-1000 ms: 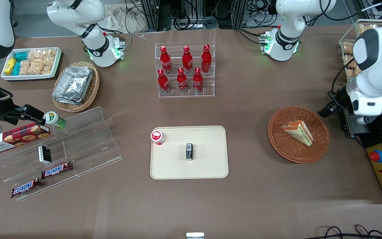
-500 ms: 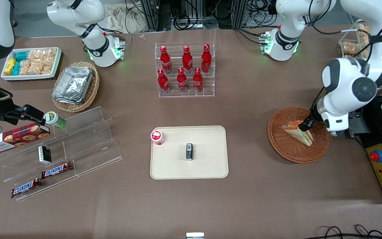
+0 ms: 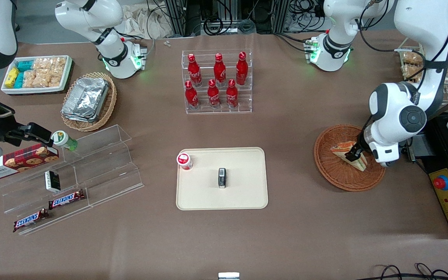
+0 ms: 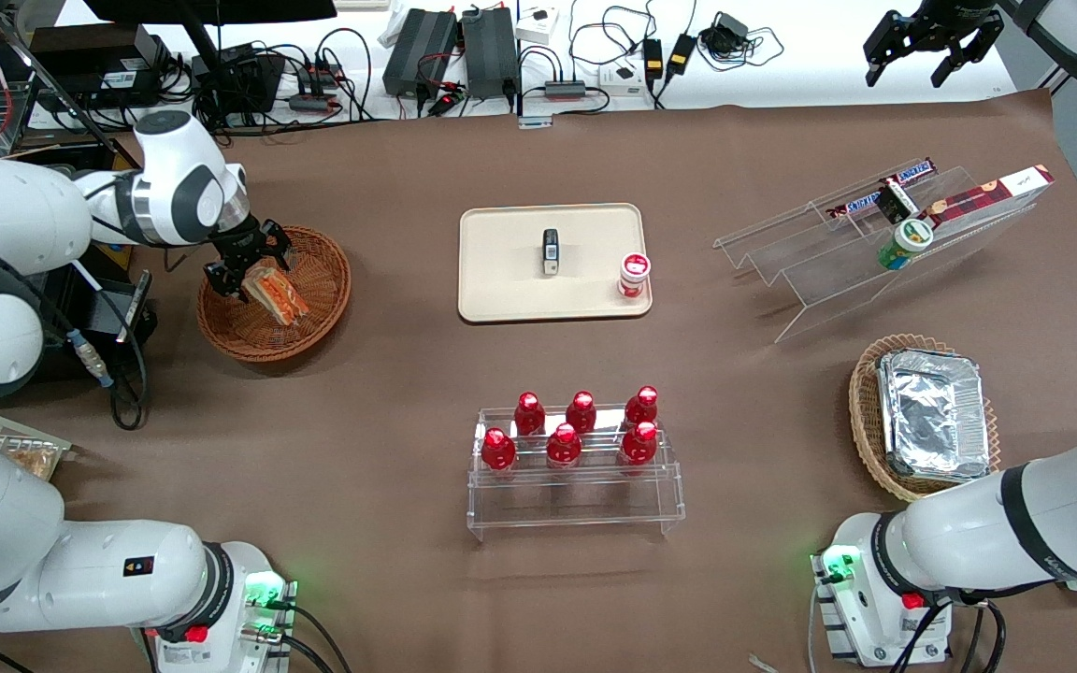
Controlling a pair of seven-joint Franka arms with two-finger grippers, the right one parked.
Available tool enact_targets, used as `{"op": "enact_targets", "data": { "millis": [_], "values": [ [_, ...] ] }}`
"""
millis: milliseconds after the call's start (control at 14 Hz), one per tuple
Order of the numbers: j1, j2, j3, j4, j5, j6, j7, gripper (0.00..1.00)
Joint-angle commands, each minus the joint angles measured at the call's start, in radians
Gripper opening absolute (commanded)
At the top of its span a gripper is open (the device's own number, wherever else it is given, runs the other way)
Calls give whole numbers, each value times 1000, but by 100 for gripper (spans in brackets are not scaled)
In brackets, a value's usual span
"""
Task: Place sandwich from basket to tray
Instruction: 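Lift the sandwich with the left gripper and carry it toward the white tray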
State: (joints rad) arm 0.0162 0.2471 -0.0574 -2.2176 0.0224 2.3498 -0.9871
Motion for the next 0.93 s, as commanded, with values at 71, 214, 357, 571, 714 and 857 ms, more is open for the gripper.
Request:
{"op": "enact_targets", "data": {
  "millis": [71,214,357,571,714,857],
  "values": [
    [-2,41,1,-2,45,51,-39,85],
    [-2,53,1,-2,47,80,-39,40],
    [-2,52,2,-2,48,82,-35,0],
    [-1,-29,2,10,54,-11,-21,0],
    [-2,-101,-8,80,59,-209,62,0],
    [-2,-114,-74,201,42,-378,148,0]
  ]
}}
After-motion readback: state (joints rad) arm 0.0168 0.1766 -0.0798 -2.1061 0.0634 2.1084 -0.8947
